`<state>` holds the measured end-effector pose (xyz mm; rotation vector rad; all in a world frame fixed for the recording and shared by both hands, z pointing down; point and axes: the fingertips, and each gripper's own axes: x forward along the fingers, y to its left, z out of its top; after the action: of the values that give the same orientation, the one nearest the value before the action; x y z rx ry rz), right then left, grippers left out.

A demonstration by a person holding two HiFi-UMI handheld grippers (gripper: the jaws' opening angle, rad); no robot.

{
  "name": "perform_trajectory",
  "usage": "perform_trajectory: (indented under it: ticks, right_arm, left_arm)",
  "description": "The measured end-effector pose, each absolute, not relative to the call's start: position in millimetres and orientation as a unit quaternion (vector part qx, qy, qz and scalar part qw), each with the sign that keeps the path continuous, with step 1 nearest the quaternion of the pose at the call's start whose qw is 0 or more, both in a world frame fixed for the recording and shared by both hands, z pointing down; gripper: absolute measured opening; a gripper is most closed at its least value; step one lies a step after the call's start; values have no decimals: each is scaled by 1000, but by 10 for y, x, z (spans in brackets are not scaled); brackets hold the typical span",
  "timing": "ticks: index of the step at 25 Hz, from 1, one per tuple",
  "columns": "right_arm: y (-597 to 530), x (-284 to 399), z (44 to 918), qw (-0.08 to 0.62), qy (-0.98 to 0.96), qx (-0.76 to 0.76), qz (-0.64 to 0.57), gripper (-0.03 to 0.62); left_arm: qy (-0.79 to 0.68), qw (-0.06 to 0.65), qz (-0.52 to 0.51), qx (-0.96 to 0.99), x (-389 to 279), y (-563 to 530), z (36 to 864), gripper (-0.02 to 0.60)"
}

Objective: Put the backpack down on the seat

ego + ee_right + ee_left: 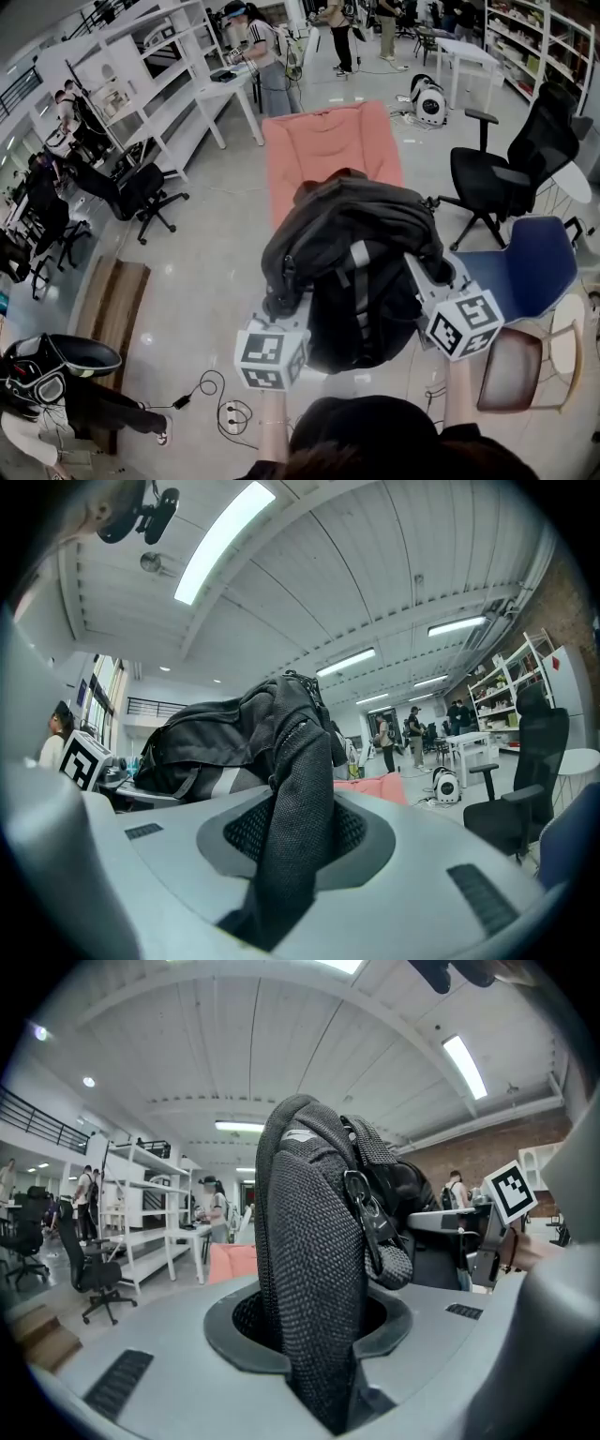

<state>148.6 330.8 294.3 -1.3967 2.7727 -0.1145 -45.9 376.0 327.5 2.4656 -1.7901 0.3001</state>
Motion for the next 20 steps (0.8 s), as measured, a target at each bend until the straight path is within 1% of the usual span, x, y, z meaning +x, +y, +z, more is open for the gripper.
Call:
perform_trajectory:
  ticks: [8,20]
  right_arm:
    - [2814,1365,3040,9,889,-455,-45,96]
    - [1655,1031,3121,-1,875,-479,-68,96]
  left_arm:
    - [-583,51,100,805,-577,3258,3362,140]
    - [-563,70,107,816,-925,2029,3458,140]
